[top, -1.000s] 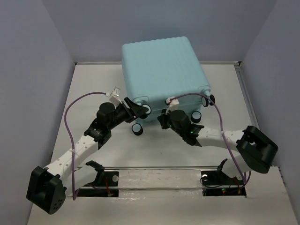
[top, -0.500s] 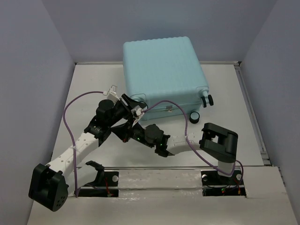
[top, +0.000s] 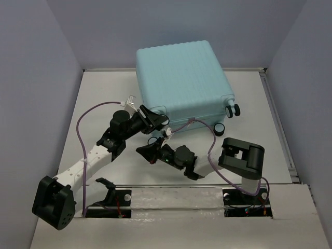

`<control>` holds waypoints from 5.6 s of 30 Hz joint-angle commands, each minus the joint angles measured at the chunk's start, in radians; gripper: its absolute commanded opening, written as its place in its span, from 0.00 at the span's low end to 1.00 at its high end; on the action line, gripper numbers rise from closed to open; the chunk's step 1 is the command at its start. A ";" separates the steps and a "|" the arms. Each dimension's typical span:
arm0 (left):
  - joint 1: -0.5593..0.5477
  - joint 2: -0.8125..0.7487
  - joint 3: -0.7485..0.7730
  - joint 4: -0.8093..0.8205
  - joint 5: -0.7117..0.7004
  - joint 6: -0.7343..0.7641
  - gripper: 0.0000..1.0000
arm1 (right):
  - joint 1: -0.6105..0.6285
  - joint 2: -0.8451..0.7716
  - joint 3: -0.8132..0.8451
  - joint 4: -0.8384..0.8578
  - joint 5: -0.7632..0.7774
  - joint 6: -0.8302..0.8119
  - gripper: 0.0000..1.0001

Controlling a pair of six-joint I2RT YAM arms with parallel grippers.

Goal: Pack the luggage

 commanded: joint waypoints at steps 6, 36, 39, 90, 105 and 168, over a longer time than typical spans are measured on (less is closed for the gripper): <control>-0.041 -0.034 0.085 0.504 0.176 -0.020 0.06 | -0.022 -0.192 -0.277 -0.040 0.138 0.010 0.07; -0.039 -0.089 0.058 0.335 0.099 0.147 0.06 | -0.569 -0.584 -0.044 -1.176 -0.072 -0.288 0.57; -0.041 -0.094 0.058 0.333 0.101 0.147 0.06 | -0.569 -0.535 -0.031 -1.144 -0.074 -0.283 0.57; -0.094 -0.016 0.147 0.556 0.145 -0.100 0.06 | 0.011 -0.024 0.081 0.118 0.023 0.041 0.07; -0.147 -0.178 0.015 0.387 -0.074 0.001 0.13 | -0.040 0.045 -0.126 0.307 0.146 0.223 0.70; -0.134 -0.376 -0.353 -0.023 -0.551 0.322 0.50 | -0.141 -0.413 0.367 -1.053 0.321 -0.326 0.07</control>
